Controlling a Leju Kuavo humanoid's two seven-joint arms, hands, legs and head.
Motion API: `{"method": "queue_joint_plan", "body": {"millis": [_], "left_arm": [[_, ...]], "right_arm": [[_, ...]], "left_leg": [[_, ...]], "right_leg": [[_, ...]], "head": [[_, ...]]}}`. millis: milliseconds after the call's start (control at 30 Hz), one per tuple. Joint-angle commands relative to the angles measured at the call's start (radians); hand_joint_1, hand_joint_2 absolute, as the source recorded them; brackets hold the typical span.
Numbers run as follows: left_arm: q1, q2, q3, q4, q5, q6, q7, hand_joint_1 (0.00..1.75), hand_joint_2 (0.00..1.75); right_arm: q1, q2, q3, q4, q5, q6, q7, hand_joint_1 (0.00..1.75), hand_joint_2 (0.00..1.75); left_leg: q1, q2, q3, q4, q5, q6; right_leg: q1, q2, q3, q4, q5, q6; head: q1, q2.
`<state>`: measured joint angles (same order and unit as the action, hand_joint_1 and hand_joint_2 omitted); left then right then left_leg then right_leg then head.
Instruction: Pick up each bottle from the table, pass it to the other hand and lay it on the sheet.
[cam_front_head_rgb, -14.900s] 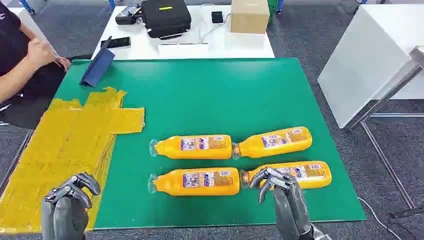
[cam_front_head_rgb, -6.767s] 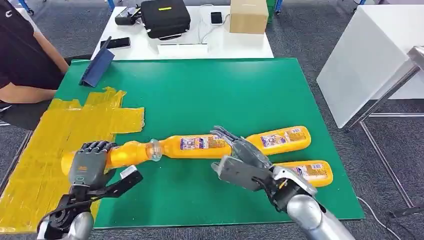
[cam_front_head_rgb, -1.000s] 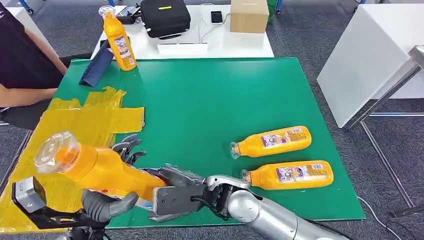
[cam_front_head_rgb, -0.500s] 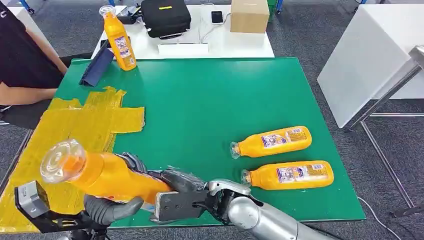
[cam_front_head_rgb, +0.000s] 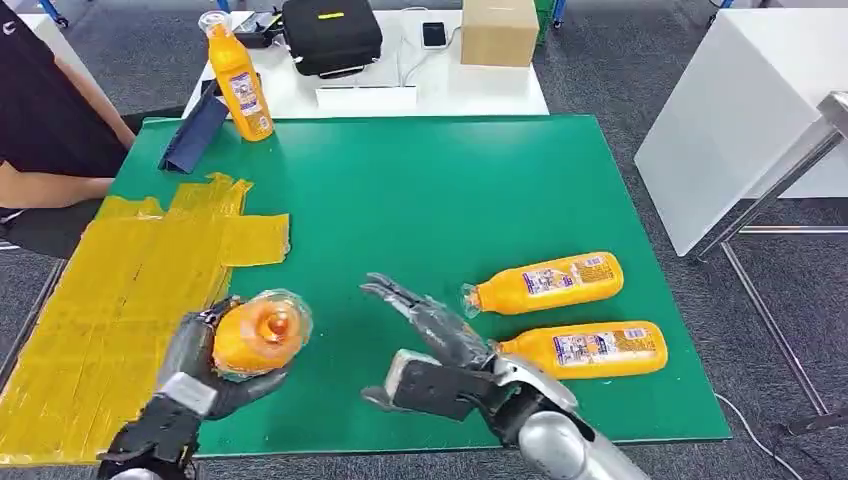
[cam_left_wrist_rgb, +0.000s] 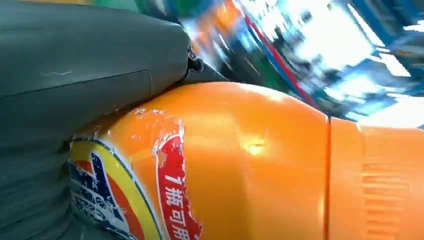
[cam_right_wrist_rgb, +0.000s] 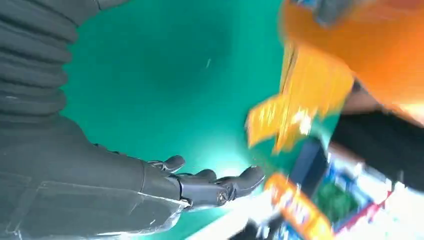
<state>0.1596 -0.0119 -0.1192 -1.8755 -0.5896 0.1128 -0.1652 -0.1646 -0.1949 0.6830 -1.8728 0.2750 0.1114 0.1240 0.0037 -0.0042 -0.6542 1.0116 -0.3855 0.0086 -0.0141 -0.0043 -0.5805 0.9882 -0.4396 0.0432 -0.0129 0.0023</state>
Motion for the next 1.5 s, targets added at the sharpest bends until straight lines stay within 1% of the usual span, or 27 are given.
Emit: {"method": "queue_joint_plan", "body": {"millis": [33,100,133,233,300,333,367,467,500,533,600,667,700,767,800,833,867,933,967,1033,1100,1300,1333,1367,1400,1500], "left_arm": [[-0.073,0.103,0.140,0.340,-0.387,0.133,0.008,1.75,1.75],[-0.073,0.103,0.140,0.340,-0.387,0.133,0.008,1.75,1.75],[-0.074,0.099,0.138,0.339,-0.387,0.133,0.008,1.75,1.75],[-0.073,0.096,0.136,0.332,-0.388,0.134,0.008,1.75,1.75],[-0.073,0.096,0.136,0.332,-0.388,0.134,0.008,1.75,1.75],[-0.072,0.108,0.125,0.333,-0.437,0.132,0.040,1.75,1.75],[-0.073,0.118,0.122,0.351,-0.458,0.129,0.046,1.75,1.75],[-0.083,0.143,0.111,0.445,-0.551,0.150,0.062,1.75,1.75],[-0.087,0.147,0.107,0.484,-0.577,0.160,0.067,1.75,1.75],[-0.091,0.149,0.107,0.509,-0.581,0.159,0.066,1.75,1.75],[-0.106,0.164,0.087,0.570,-0.636,0.170,0.074,1.75,1.75],[-0.128,0.175,0.071,0.624,-0.677,0.184,0.090,1.75,1.75],[-0.143,0.179,0.067,0.656,-0.691,0.188,0.096,1.75,1.75],[-0.167,0.195,0.047,0.704,-0.751,0.208,0.133,1.75,1.75],[-0.181,0.200,0.043,0.731,-0.783,0.207,0.167,0.00,1.75],[-0.193,0.207,0.033,0.751,-0.821,0.203,0.195,0.00,1.75],[-0.200,0.206,0.036,0.767,-0.820,0.195,0.195,0.00,0.00],[-0.200,0.209,0.034,0.769,-0.832,0.212,0.197,0.00,0.00],[-0.191,0.212,0.031,0.757,-0.860,0.241,0.215,0.00,0.00],[-0.175,0.207,0.037,0.720,-0.876,0.260,0.229,0.00,0.00],[-0.171,0.206,0.037,0.710,-0.880,0.257,0.232,0.00,0.00],[-0.170,0.206,0.037,0.706,-0.881,0.255,0.233,0.00,0.00],[-0.170,0.206,0.037,0.706,-0.881,0.255,0.233,0.00,0.00],[-0.163,0.203,0.041,0.685,-0.931,0.294,0.268,0.00,0.00],[-0.151,0.188,0.053,0.656,-0.940,0.330,0.282,0.00,0.00],[-0.124,0.151,0.083,0.581,-0.916,0.404,0.275,0.00,0.00]], "right_arm": [[0.105,-0.158,-0.246,-0.230,0.030,0.026,0.001,0.00,0.00],[0.105,-0.158,-0.246,-0.230,0.030,0.026,0.001,0.00,0.00],[0.106,-0.156,-0.245,-0.225,0.030,0.028,-0.001,0.00,0.00],[0.105,-0.152,-0.242,-0.222,0.031,0.030,-0.001,0.00,0.00],[0.105,-0.152,-0.242,-0.222,0.031,0.030,-0.001,0.00,0.00],[0.102,-0.161,-0.237,-0.223,0.049,0.031,0.001,0.00,0.00],[0.111,-0.176,-0.252,-0.231,0.050,0.030,0.002,0.00,0.00],[0.176,-0.246,-0.314,-0.268,0.052,0.041,-0.004,0.00,0.00],[0.218,-0.267,-0.341,-0.286,0.058,0.046,-0.018,0.00,0.00],[0.249,-0.286,-0.355,-0.298,0.075,0.051,-0.029,0.00,0.00],[0.318,-0.331,-0.384,-0.321,0.104,0.061,-0.050,0.00,0.00],[0.378,-0.378,-0.419,-0.338,0.129,0.064,-0.063,0.00,0.00],[0.422,-0.406,-0.448,-0.349,0.149,0.062,-0.068,0.00,1.75],[0.494,-0.437,-0.509,-0.365,0.168,0.054,-0.079,0.00,1.75],[0.538,-0.454,-0.544,-0.373,0.170,0.047,-0.080,0.00,1.75],[0.576,-0.463,-0.580,-0.380,0.169,0.037,-0.081,0.00,1.75],[0.621,-0.467,-0.619,-0.388,0.172,0.022,-0.081,0.00,1.75],[0.675,-0.474,-0.661,-0.399,0.170,0.006,-0.085,0.00,1.75],[0.734,-0.477,-0.706,-0.411,0.173,-0.011,-0.087,0.00,1.75],[0.809,-0.483,-0.751,-0.427,0.185,-0.035,-0.093,0.00,1.75],[0.823,-0.484,-0.759,-0.431,0.186,-0.040,-0.098,0.00,1.75],[0.812,-0.482,-0.751,-0.432,0.185,-0.037,-0.096,0.00,1.75],[0.812,-0.482,-0.751,-0.432,0.185,-0.037,-0.096,0.00,1.75],[0.840,-0.491,-0.763,-0.438,0.208,-0.052,-0.074,0.00,1.75],[0.891,-0.495,-0.785,-0.450,0.222,-0.074,-0.064,0.00,1.75],[0.997,-0.511,-0.804,-0.464,0.252,-0.140,-0.052,0.00,1.75]], "left_leg": [[0.000,-0.003,0.005,-0.002,-0.001,-0.001],[-0.001,-0.002,0.003,-0.001,0.000,0.000],[0.000,-0.002,0.005,-0.001,-0.001,0.000],[0.000,0.000,0.002,-0.001,0.000,0.000],[0.000,0.000,0.002,-0.001,0.000,0.000],[0.001,0.000,0.004,0.000,-0.001,0.000],[0.001,0.000,0.003,0.000,-0.001,-0.001],[0.000,-0.002,0.003,-0.001,0.000,0.000],[0.000,-0.002,0.002,-0.001,0.000,0.000],[0.000,-0.004,0.005,-0.001,-0.001,0.000],[-0.001,-0.004,0.003,-0.002,0.000,0.000],[0.000,-0.006,0.004,-0.002,0.000,0.000],[-0.001,-0.006,0.004,-0.002,0.000,0.000],[0.000,-0.006,0.004,-0.001,-0.001,0.000],[-0.001,-0.006,0.002,-0.001,-0.001,0.000],[0.000,-0.009,0.005,-0.001,-0.001,0.000],[-0.001,-0.010,0.005,-0.001,-0.002,0.001],[0.000,-0.008,0.008,0.000,-0.004,0.002],[-0.002,-0.007,0.010,-0.001,-0.005,0.002],[-0.002,-0.009,0.013,-0.001,-0.010,0.001],[-0.002,-0.008,0.017,-0.001,-0.012,0.003],[-0.002,-0.004,0.019,-0.002,-0.011,0.004],[-0.001,-0.003,0.019,-0.002,-0.010,0.002],[-0.001,-0.004,0.019,-0.001,-0.009,0.001],[-0.002,-0.004,0.019,-0.001,-0.009,0.002],[-0.002,-0.006,0.018,-0.001,-0.010,0.002]], "right_leg": [[0.000,-0.003,0.006,-0.001,-0.002,-0.002],[0.000,-0.002,0.003,-0.001,-0.001,-0.001],[0.000,-0.002,0.005,-0.001,-0.002,-0.002],[0.000,0.000,0.001,0.000,0.000,-0.001],[0.000,-0.001,0.002,-0.001,-0.001,-0.001],[0.001,-0.001,0.004,-0.001,-0.001,-0.001],[0.001,-0.001,0.003,-0.001,-0.001,-0.001],[0.000,-0.002,0.004,-0.001,-0.001,-0.001],[0.000,-0.002,0.002,-0.001,-0.001,-0.001],[0.000,-0.004,0.006,-0.002,-0.002,-0.001],[-0.001,-0.004,0.004,-0.001,-0.002,-0.001],[0.000,-0.006,0.006,-0.002,-0.002,-0.001],[-0.001,-0.006,0.005,-0.001,-0.003,-0.001],[0.000,-0.007,0.005,-0.001,-0.003,-0.001],[-0.001,-0.006,0.003,-0.001,-0.002,-0.001],[0.000,-0.009,0.007,-0.002,-0.004,-0.001],[-0.001,-0.009,0.006,-0.001,-0.004,-0.001],[0.000,-0.008,0.003,-0.001,-0.006,0.001],[-0.001,-0.006,0.003,-0.001,-0.006,0.001],[-0.002,-0.008,0.007,-0.001,-0.008,0.002],[-0.002,-0.007,0.009,-0.001,-0.009,0.002],[-0.001,-0.004,0.010,-0.002,-0.008,0.002],[-0.001,-0.003,0.011,-0.003,-0.008,0.001],[-0.001,-0.003,0.011,-0.003,-0.008,0.002],[-0.002,-0.004,0.010,-0.002,-0.008,0.002],[-0.003,-0.006,0.010,-0.001,-0.009,0.002]], "head": [[0.001,0.000],[0.000,0.000],[0.000,0.000],[0.000,0.000],[0.001,0.000],[0.001,0.000],[0.001,0.000],[0.001,0.000],[0.000,0.000],[0.001,0.000],[0.000,0.000],[0.001,0.000],[0.000,0.000],[0.000,0.000],[0.000,0.000],[0.000,0.000],[0.001,0.000],[0.000,0.000],[0.000,0.000],[0.000,0.000],[0.000,0.000],[0.000,0.000],[0.000,0.000],[0.000,0.000],[0.000,0.000],[0.000,0.000]]}}
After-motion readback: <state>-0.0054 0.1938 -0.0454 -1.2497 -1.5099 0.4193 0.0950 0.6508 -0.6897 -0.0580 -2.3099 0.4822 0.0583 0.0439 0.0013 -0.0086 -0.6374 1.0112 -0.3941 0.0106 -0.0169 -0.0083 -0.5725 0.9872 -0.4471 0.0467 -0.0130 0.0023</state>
